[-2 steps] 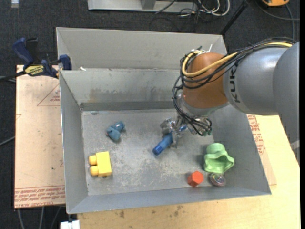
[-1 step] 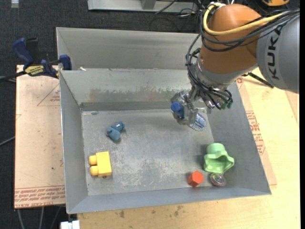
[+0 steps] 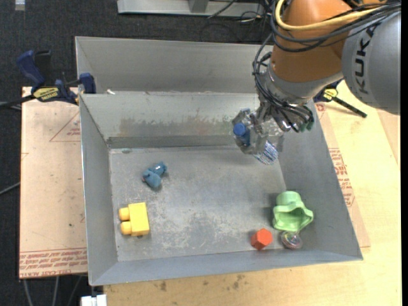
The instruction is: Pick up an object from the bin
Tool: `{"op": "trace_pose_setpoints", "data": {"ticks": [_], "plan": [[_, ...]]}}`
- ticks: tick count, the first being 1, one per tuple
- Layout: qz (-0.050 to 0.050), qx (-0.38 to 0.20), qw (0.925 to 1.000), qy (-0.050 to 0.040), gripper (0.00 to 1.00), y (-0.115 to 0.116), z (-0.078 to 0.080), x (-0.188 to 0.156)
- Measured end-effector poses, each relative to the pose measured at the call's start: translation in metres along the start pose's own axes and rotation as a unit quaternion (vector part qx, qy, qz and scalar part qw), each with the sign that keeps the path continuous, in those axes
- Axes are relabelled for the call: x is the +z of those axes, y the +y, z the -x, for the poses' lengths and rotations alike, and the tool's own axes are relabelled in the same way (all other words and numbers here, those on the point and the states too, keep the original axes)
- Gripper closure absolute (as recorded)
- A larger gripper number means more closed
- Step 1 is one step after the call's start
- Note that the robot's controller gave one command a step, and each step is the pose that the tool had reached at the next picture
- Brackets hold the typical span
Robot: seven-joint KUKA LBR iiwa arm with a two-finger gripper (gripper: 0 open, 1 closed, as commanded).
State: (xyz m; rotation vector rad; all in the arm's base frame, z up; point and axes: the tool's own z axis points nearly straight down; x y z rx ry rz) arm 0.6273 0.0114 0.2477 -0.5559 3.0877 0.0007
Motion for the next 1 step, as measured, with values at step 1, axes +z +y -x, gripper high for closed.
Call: {"op": "trace_pose_setpoints", "data": {"ticks": [1], "plan": [[0.001,0.000,1.0000,0.0012,1.00,0.0009,-0.0010,0.0003]]}}
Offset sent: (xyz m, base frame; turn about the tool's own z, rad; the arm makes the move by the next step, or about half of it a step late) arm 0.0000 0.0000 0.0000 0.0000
